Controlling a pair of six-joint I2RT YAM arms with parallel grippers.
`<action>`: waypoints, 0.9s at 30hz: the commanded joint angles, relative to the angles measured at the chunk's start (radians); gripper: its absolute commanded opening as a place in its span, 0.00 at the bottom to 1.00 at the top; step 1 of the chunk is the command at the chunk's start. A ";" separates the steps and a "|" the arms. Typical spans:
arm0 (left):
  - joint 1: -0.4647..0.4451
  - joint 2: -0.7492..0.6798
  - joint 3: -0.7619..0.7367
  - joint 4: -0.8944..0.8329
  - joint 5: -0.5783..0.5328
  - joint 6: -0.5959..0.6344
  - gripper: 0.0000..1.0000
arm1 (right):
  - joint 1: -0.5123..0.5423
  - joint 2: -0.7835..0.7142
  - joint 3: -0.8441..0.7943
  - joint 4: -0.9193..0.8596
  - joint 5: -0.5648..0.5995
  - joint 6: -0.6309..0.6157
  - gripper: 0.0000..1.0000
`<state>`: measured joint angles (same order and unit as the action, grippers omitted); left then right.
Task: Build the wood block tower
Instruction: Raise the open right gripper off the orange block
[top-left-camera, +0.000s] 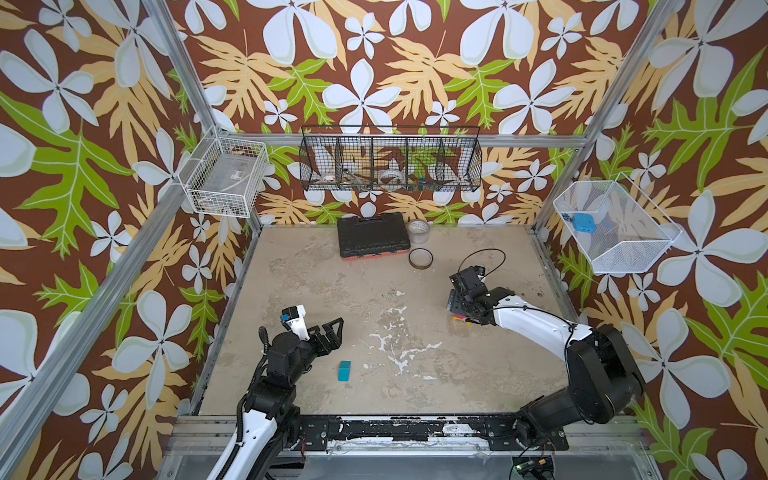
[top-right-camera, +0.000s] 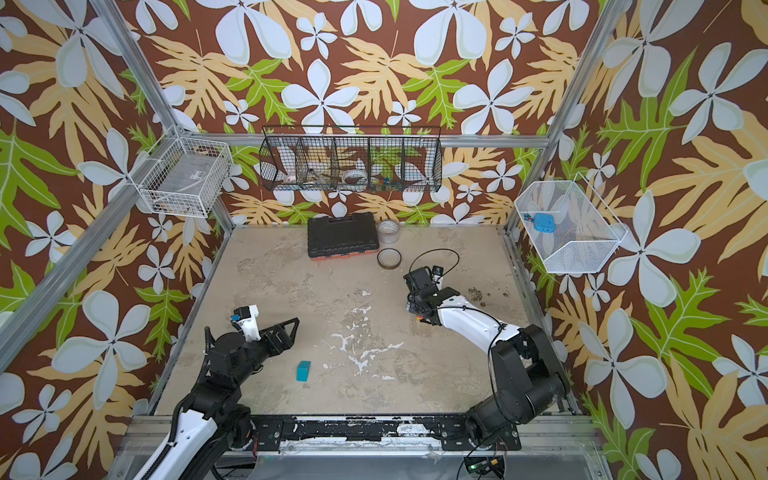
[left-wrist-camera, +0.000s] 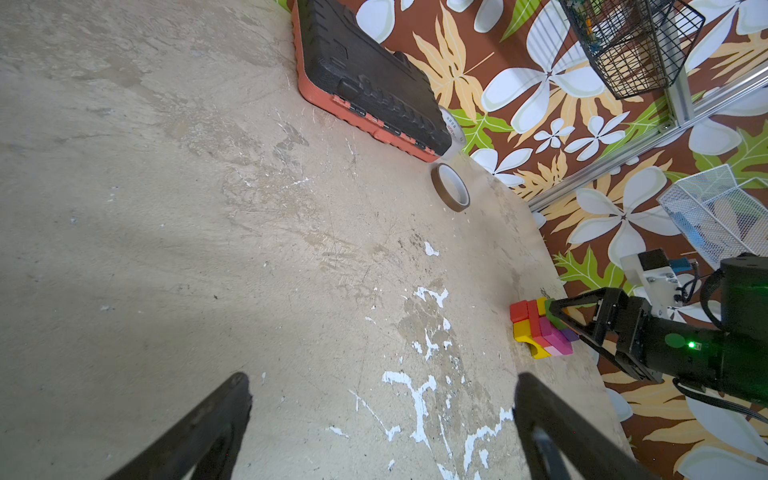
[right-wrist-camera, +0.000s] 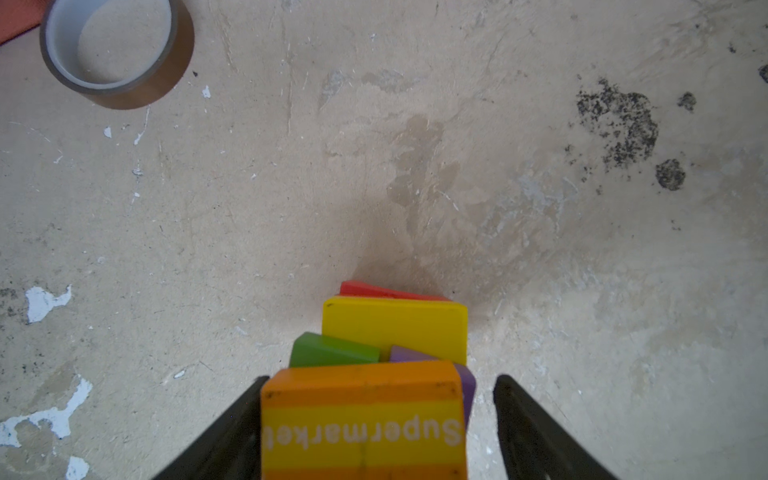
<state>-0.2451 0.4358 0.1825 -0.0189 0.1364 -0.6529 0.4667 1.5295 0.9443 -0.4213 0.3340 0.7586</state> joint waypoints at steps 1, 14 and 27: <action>0.000 0.000 -0.001 0.023 0.001 0.002 0.99 | 0.001 -0.003 -0.003 0.007 0.014 -0.002 0.81; 0.000 0.000 -0.001 0.025 0.002 0.000 1.00 | 0.001 -0.003 -0.001 0.013 0.008 -0.038 0.64; 0.000 0.000 -0.002 0.025 0.003 0.000 1.00 | 0.002 0.006 0.013 0.007 0.015 -0.065 0.68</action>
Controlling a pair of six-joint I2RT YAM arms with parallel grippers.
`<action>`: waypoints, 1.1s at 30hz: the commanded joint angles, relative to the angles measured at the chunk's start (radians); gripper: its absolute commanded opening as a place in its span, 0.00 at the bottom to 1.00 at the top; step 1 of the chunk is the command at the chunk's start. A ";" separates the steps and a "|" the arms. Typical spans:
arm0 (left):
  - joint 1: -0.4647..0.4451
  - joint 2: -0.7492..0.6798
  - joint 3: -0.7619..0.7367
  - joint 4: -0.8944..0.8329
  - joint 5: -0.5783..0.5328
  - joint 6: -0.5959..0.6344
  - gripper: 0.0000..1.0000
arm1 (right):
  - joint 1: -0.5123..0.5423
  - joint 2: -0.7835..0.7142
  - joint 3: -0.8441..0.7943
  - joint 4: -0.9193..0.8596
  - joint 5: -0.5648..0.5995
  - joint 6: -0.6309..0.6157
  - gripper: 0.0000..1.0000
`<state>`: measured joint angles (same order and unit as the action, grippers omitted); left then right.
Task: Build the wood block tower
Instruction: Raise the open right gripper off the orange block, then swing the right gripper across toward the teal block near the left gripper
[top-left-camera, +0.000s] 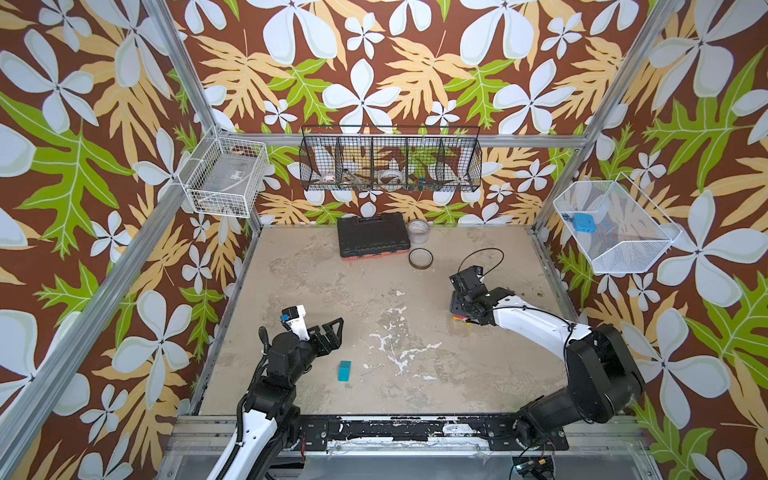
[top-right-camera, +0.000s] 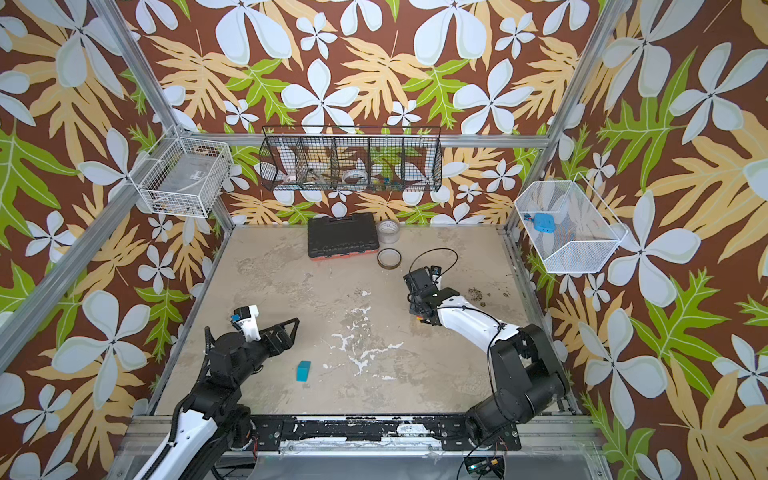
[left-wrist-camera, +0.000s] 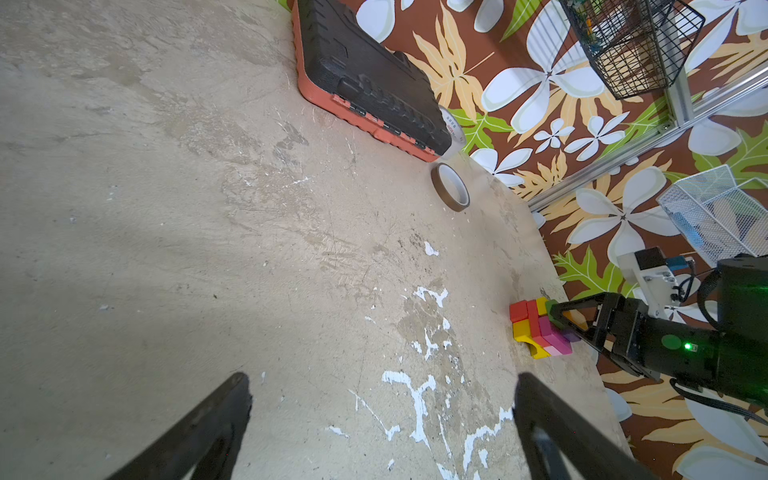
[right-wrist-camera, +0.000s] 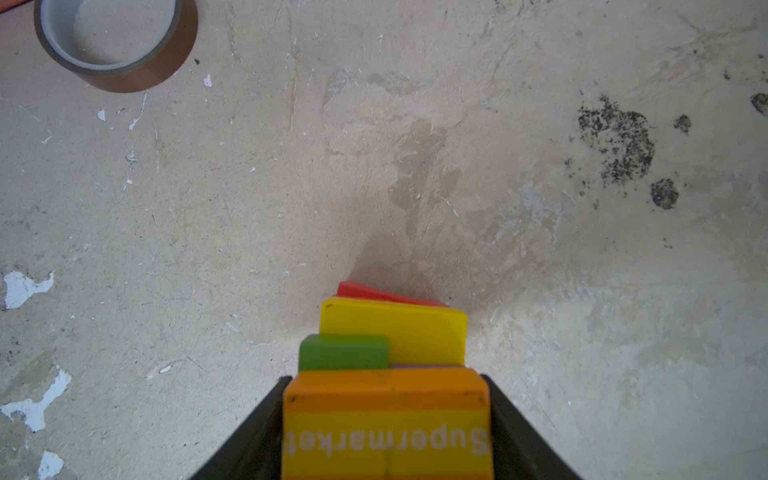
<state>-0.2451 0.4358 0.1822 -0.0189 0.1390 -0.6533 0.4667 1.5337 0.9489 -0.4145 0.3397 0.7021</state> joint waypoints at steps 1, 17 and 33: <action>0.000 0.000 -0.002 0.025 0.001 0.000 1.00 | 0.001 0.000 0.011 -0.001 0.007 -0.010 0.71; 0.000 0.003 0.016 -0.024 -0.089 -0.025 1.00 | 0.212 -0.383 0.009 0.006 0.001 -0.073 1.00; 0.001 0.065 0.113 -0.231 -0.382 -0.095 1.00 | 0.815 0.314 0.383 0.074 0.066 0.081 1.00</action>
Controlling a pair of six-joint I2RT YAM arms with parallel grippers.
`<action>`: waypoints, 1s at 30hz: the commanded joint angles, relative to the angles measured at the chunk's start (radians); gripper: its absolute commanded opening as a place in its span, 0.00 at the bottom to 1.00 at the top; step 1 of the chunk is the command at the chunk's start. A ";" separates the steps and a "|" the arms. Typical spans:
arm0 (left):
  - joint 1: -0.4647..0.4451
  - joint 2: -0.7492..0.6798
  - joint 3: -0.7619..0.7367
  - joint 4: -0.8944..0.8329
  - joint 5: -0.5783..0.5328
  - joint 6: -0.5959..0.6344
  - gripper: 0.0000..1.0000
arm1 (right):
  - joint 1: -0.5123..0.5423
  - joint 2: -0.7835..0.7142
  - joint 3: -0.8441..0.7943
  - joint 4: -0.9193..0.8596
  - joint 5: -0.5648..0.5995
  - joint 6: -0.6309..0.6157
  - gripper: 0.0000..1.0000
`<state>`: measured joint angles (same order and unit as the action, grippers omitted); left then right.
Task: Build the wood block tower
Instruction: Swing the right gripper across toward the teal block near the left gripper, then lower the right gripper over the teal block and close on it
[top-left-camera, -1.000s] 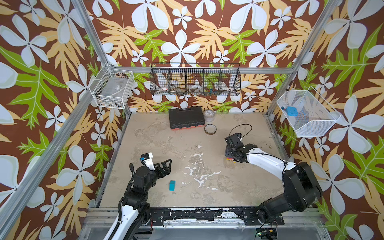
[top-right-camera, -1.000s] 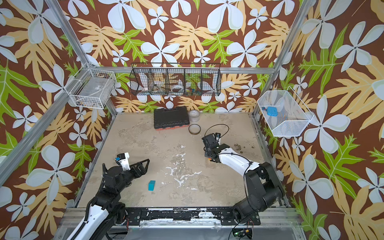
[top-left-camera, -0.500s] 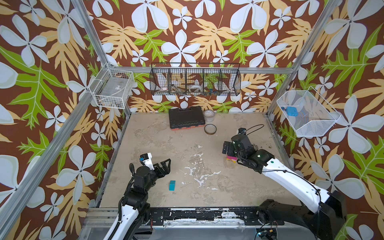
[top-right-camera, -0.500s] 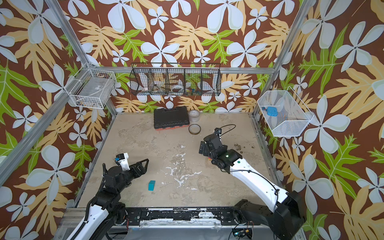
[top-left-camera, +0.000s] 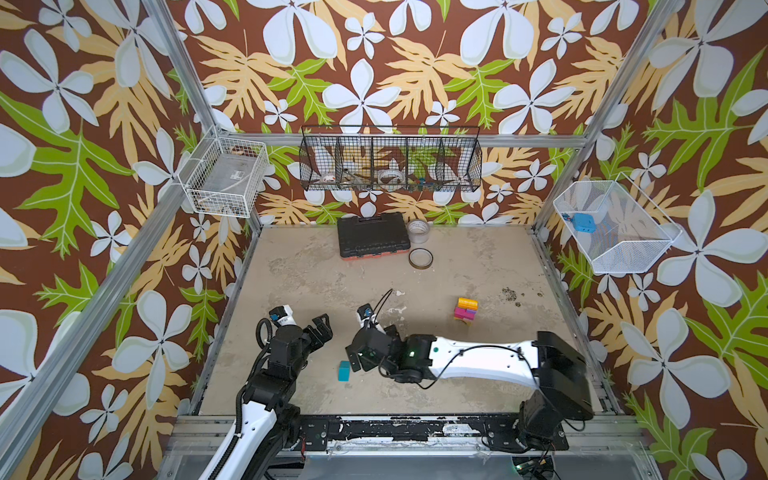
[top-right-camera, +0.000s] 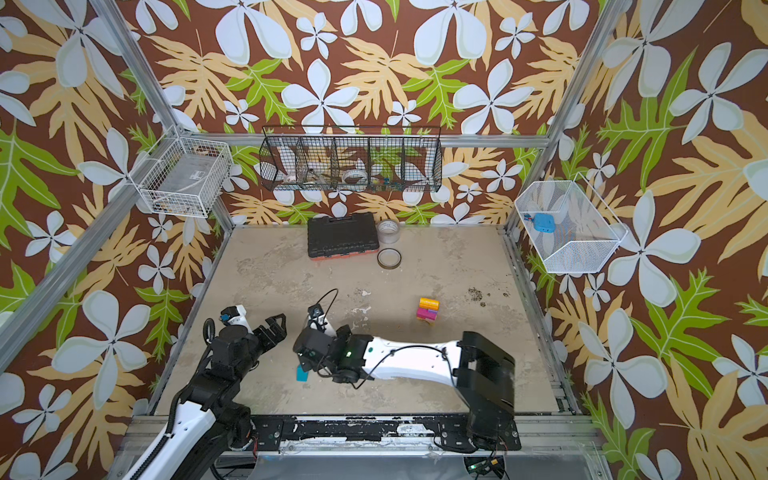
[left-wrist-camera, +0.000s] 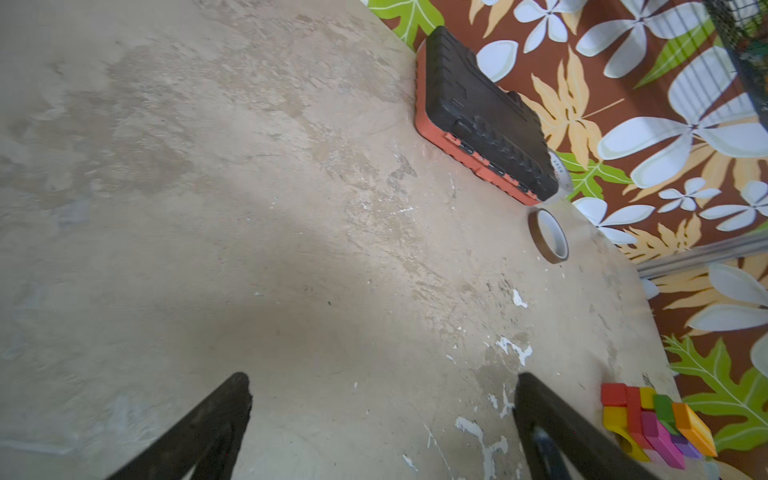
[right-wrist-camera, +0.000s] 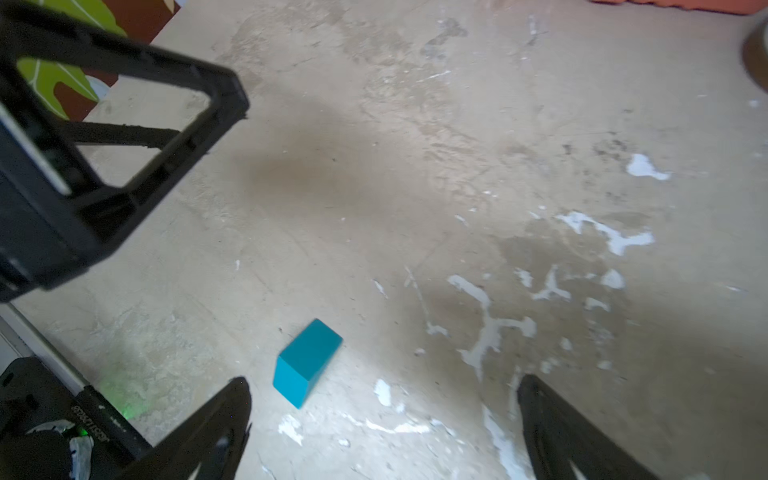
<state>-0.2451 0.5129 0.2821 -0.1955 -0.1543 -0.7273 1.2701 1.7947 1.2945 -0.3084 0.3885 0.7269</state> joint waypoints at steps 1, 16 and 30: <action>0.001 -0.026 0.014 -0.068 -0.107 -0.027 1.00 | 0.011 0.082 0.041 -0.021 0.001 0.067 1.00; 0.002 -0.109 0.008 -0.112 -0.154 -0.044 0.99 | 0.037 0.289 0.172 -0.028 -0.079 0.087 0.98; 0.002 -0.115 0.002 -0.106 -0.142 -0.037 0.99 | 0.048 0.198 0.040 -0.060 0.026 0.125 0.90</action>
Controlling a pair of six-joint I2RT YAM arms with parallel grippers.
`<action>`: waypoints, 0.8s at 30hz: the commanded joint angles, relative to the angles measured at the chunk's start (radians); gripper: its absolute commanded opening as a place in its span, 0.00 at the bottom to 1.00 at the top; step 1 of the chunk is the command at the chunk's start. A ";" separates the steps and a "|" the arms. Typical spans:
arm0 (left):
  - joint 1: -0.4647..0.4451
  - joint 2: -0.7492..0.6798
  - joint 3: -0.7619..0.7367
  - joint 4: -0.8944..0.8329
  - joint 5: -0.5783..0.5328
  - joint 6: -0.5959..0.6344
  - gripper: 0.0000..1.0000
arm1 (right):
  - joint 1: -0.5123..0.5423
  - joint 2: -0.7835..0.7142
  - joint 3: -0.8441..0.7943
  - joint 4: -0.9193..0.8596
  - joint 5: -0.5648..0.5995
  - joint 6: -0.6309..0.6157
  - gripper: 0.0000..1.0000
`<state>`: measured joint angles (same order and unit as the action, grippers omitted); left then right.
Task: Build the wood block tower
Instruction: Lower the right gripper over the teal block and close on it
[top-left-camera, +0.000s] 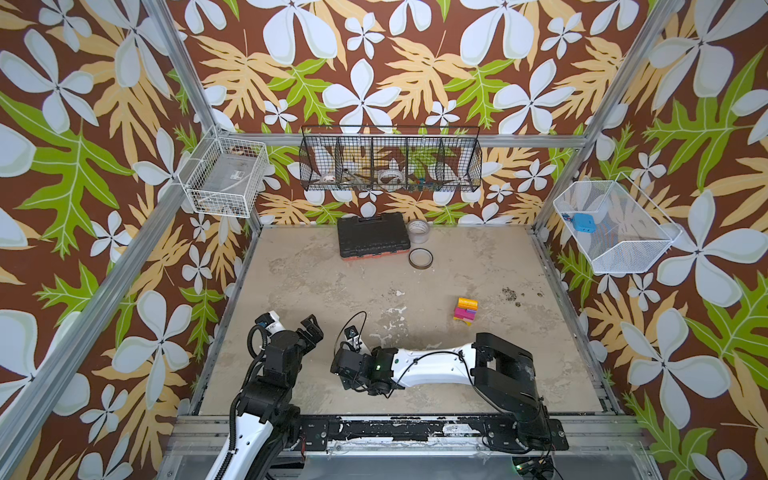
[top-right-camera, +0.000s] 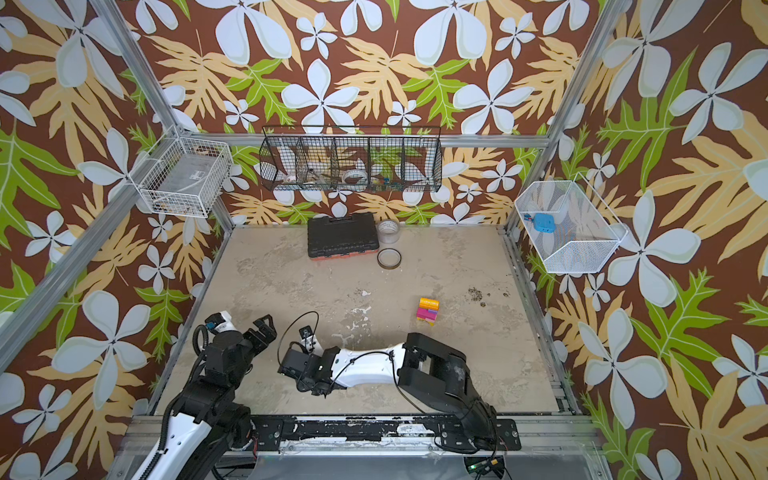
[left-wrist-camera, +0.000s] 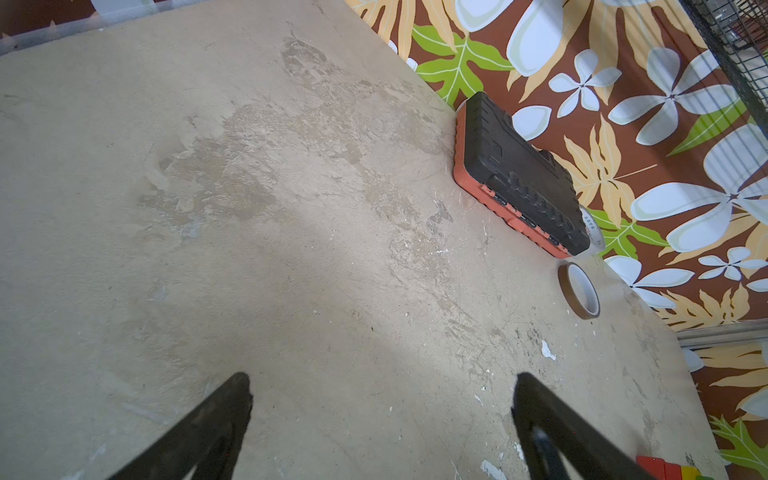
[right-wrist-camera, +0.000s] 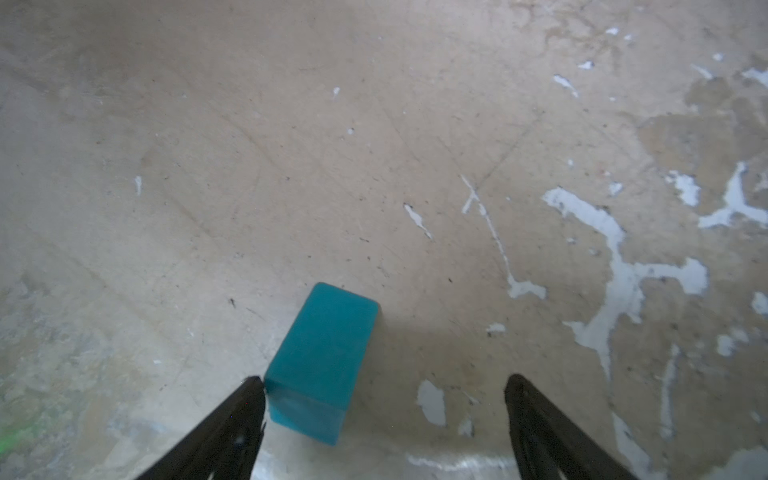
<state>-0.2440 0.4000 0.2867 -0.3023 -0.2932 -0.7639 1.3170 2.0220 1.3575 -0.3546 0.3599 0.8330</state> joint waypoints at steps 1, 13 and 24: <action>0.001 -0.003 -0.003 0.002 -0.003 0.000 0.99 | 0.001 -0.045 -0.039 -0.012 0.062 0.023 0.90; 0.001 -0.004 -0.007 0.012 0.011 0.005 0.98 | 0.004 -0.061 -0.062 0.052 0.007 -0.042 0.92; 0.000 -0.006 -0.010 0.016 0.020 0.008 0.99 | 0.006 0.072 0.066 0.020 -0.048 -0.068 0.85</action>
<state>-0.2440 0.3965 0.2790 -0.2996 -0.2790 -0.7628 1.3216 2.0838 1.4109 -0.3187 0.3168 0.7769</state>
